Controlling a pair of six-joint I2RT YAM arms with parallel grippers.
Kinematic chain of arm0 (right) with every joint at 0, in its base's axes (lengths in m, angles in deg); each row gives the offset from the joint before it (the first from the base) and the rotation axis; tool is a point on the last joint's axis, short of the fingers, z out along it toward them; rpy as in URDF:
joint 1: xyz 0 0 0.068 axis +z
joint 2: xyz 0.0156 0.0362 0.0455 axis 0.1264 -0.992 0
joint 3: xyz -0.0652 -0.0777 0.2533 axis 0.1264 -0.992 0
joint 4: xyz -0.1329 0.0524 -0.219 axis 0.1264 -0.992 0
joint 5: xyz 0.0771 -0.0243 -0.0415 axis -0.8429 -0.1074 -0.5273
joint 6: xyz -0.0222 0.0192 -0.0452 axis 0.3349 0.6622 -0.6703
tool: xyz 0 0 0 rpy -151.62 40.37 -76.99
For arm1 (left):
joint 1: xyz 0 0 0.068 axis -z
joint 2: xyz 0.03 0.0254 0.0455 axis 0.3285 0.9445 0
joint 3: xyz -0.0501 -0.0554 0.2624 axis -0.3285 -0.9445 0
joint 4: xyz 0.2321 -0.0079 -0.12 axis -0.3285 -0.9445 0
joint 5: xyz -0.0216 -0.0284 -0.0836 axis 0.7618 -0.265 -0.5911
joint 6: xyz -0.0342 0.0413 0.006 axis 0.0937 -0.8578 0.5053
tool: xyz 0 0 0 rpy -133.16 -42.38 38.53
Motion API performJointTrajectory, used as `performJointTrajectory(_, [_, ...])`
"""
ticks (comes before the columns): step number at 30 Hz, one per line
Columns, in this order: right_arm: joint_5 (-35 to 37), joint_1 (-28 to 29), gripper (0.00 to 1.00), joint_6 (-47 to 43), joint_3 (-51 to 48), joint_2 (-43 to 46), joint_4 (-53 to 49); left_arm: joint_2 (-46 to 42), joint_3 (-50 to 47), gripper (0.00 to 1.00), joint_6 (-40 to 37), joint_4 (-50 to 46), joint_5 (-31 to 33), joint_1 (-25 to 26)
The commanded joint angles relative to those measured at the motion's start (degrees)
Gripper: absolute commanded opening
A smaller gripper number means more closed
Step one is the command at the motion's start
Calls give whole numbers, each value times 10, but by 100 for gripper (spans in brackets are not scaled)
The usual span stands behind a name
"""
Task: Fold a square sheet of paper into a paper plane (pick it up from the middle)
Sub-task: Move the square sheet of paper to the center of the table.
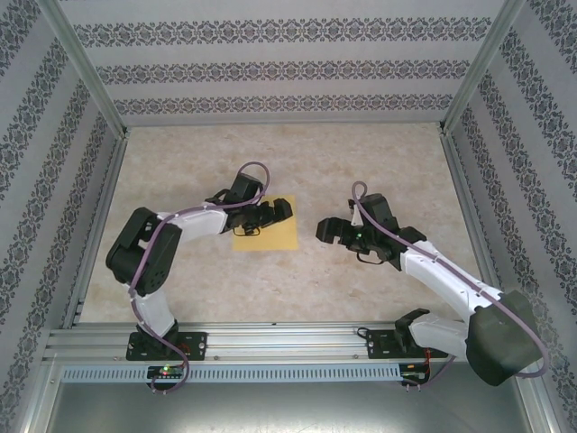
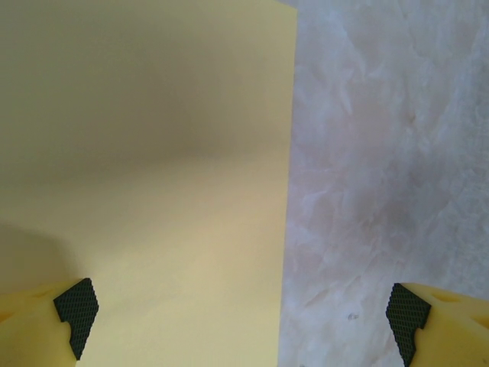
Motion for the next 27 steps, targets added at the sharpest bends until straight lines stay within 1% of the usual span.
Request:
performJointTrajectory(1, [13,26,91,15,47,-35,20,-97,-19,100,-26,-75,97,-9])
performJointTrajectory(4, [19,65,87,27,86,-96,33,-178,-74,100,-28,-90,144,-39])
performJointTrajectory(7, [27,102,86,35,140,-171,42,-276,-141,100,-37,-91,187,-61])
performJointTrajectory(9, [26,119,85,41,185,-223,38,-330,-179,100,-39,-90,203,-68])
performJointTrajectory(13, [51,141,85,60,274,-314,12,-389,-206,100,-27,-138,226,-79])
performJointTrajectory(16, [40,146,83,67,332,-377,-15,-418,-213,100,-28,-155,242,-79])
performJointTrajectory(18, [37,151,82,65,359,-407,-32,-448,-232,100,-31,-140,248,-79])
performJointTrajectory(21, [34,154,81,67,383,-446,-46,-507,-281,100,-25,-84,254,-79])
performJointTrajectory(27, [24,145,81,56,381,-482,-55,-603,-342,100,-53,-21,238,-79])
